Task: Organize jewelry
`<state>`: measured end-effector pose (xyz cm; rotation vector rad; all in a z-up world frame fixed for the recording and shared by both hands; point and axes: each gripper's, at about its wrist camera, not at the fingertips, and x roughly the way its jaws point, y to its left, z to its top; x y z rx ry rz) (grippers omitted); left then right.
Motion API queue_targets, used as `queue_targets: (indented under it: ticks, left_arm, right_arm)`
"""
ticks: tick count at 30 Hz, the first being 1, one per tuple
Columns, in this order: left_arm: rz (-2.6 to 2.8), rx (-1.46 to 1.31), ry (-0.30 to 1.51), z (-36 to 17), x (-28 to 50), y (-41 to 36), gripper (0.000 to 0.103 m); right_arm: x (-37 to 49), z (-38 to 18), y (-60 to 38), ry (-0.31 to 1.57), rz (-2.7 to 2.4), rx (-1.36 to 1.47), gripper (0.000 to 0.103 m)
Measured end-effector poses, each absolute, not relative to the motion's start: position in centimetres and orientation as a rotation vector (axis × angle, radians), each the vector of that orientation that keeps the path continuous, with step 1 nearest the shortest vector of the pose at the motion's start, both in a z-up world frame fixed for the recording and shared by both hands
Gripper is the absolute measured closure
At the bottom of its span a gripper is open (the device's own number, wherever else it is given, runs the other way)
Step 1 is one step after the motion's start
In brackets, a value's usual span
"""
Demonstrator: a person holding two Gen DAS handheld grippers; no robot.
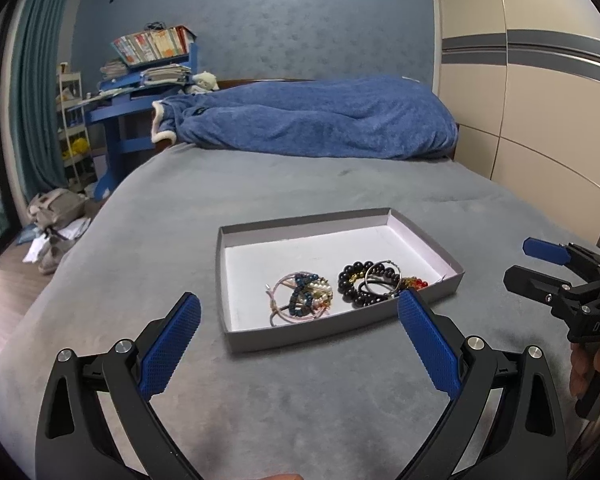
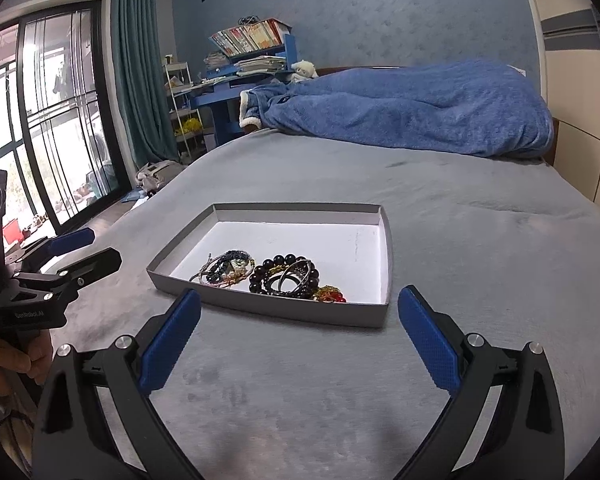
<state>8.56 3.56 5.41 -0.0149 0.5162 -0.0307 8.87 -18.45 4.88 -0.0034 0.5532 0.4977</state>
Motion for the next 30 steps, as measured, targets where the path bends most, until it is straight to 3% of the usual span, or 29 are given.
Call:
queue_targets:
  ticks: [30]
  left_arm:
    - [-0.042, -0.004, 0.532, 4.56, 8.82, 2.99, 0.005]
  right_arm:
    - [8.54, 4.92, -18.91, 0.562, 0.507, -0.004, 0.006]
